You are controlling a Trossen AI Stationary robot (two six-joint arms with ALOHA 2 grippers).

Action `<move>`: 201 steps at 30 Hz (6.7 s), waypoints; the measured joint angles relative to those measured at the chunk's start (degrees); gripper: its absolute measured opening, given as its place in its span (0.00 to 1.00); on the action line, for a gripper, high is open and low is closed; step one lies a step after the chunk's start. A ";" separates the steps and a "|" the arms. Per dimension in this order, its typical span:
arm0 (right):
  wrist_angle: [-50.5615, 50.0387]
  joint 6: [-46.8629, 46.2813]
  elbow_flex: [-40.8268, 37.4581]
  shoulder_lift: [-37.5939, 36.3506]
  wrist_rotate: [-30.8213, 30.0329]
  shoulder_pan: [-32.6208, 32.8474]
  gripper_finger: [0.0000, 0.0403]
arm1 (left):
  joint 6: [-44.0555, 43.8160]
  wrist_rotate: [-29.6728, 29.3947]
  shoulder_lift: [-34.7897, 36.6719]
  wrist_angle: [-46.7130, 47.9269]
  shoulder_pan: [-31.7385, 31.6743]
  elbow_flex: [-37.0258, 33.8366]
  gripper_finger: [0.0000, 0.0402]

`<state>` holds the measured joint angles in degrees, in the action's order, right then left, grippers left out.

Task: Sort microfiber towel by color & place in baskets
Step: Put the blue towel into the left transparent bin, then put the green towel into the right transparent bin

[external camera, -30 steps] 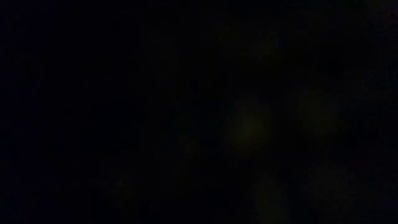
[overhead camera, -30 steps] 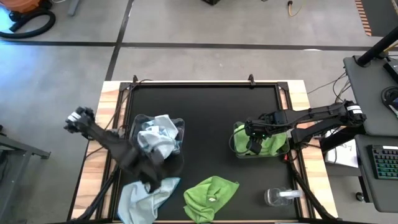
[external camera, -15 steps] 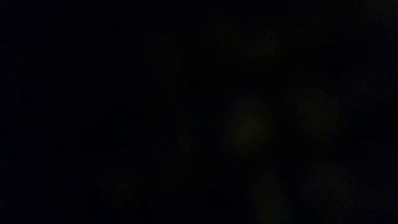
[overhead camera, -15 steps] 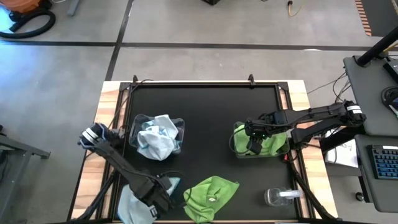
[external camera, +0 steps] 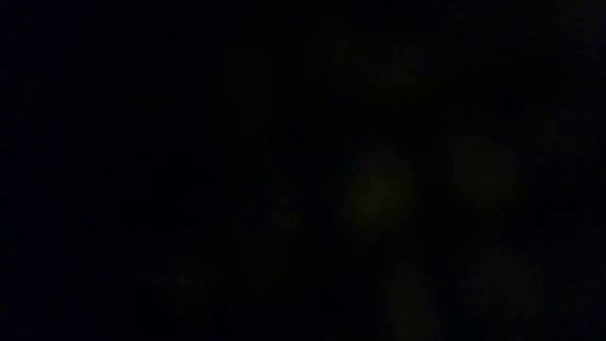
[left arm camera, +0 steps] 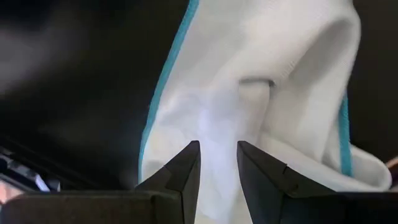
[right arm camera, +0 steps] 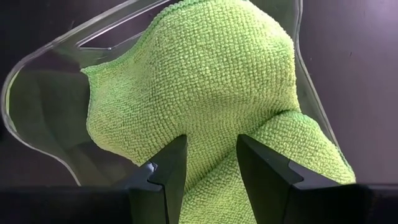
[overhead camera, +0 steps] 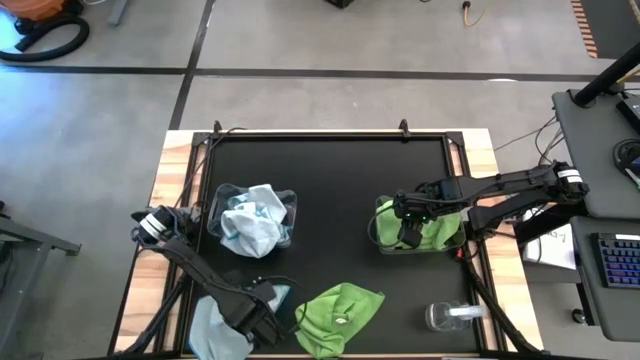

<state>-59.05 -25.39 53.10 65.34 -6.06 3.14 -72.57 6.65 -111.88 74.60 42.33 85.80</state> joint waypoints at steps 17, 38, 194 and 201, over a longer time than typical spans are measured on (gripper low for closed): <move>1.19 0.52 -0.02 0.00 -0.02 0.00 0.34 | -6.12 2.93 1.94 -18.02 3.06 -14.01 0.23; 2.90 0.59 -0.02 0.01 -0.05 0.00 0.34 | -11.98 -1.20 4.92 -22.74 3.74 -20.16 0.23; 5.75 -0.98 -5.14 0.01 5.00 -0.02 0.34 | 1.73 -49.24 44.35 15.44 -12.00 -3.15 0.31; 10.90 -0.98 -5.14 0.02 5.75 -0.02 0.34 | -0.22 -39.90 43.35 4.78 -11.91 -3.91 0.31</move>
<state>-48.15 -26.37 47.97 65.36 -0.31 3.11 -72.79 -33.25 -68.54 79.38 30.41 81.89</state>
